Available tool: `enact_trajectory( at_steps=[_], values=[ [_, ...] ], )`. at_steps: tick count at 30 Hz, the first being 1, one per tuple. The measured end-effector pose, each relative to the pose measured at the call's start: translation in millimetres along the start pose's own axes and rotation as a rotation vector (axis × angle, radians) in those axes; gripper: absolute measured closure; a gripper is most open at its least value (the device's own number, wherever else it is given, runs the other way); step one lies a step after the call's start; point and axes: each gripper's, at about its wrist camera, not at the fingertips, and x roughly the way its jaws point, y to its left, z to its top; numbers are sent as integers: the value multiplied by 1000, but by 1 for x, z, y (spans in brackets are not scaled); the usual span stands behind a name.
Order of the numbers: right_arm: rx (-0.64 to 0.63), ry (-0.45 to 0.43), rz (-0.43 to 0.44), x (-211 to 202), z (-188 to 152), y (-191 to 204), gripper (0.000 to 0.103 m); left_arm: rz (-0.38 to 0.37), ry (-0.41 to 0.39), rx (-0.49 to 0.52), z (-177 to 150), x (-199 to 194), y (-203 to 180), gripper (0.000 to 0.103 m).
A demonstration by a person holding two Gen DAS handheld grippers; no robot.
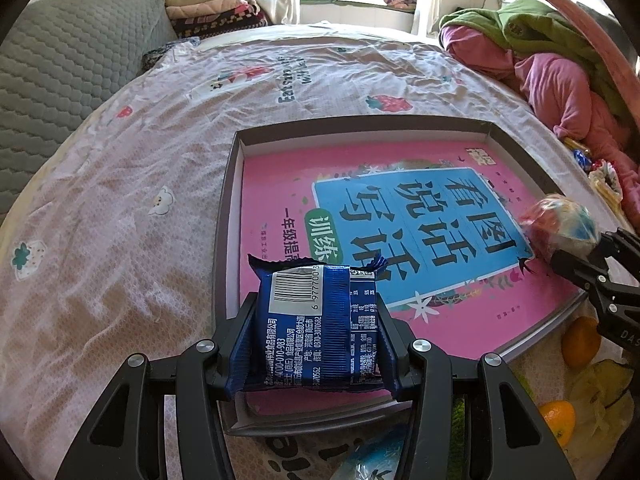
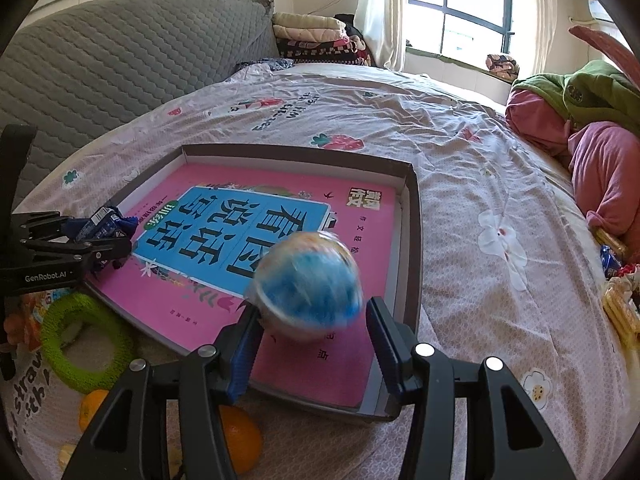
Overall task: Organize objects
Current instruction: 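Lower the biscuit packet into the tray and open the left tool while the right tool releases the egg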
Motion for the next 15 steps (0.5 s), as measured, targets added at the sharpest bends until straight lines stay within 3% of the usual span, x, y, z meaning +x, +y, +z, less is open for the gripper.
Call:
enact_trajectory(
  at_steps=[11,15],
  values=[
    [22,-4,20,-3,2,-4,50,-17,-25,-30,5,-10,5,49],
    [22,-16,7,-6,1,-5,45,-25,-43,-34,7,-17,7,49]
  ],
)
